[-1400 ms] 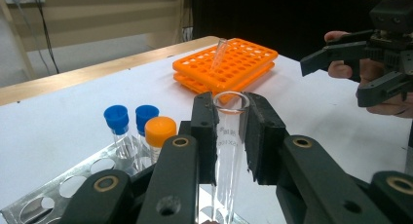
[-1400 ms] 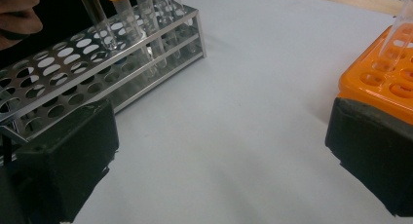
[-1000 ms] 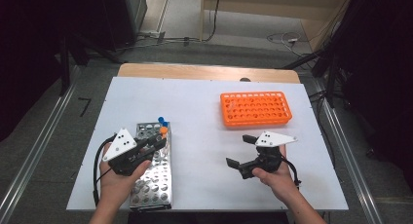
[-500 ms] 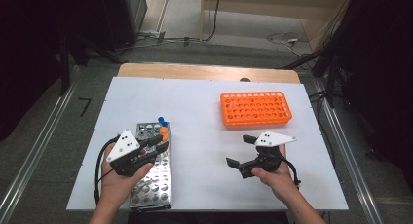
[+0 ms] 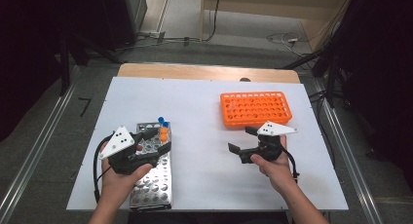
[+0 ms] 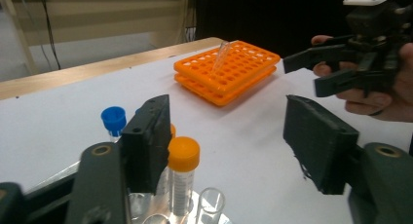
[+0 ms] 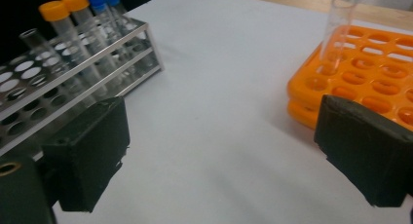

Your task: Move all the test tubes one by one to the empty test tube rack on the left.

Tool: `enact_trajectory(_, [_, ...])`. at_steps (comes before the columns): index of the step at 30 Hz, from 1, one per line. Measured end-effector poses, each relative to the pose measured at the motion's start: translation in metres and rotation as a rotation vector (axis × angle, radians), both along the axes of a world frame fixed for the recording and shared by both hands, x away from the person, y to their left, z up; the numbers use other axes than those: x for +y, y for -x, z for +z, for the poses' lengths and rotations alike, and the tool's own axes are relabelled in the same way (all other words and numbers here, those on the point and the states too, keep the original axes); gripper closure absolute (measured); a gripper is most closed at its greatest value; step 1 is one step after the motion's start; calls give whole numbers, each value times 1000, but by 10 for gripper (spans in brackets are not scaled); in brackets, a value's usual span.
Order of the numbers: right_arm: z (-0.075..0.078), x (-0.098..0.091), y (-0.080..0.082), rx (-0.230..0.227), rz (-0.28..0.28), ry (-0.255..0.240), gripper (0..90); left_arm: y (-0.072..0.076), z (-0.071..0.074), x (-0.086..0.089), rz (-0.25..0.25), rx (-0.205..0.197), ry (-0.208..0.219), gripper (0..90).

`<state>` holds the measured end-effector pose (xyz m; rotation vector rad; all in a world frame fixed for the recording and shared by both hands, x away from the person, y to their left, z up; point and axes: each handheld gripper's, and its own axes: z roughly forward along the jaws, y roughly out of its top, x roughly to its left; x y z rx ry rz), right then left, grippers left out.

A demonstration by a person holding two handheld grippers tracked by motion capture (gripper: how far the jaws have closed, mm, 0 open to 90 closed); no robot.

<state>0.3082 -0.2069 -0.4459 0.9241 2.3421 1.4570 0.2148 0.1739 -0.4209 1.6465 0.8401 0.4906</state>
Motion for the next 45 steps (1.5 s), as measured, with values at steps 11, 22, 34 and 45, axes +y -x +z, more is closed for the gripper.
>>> enact_trajectory(11, [-7,6,-43,25,-101,23,200,0,4,-10,2,18,23,80])
enact_trajectory(22, [-17,23,-81,30,-196,77,449,0,4,-24,-29,23,14,0])
enact_trajectory(34, [-28,36,-100,17,-223,91,644,-1,3,-29,-37,30,11,0])
enact_trajectory(45, [-21,34,-96,-69,-244,95,738,0,3,-33,-36,26,17,0])
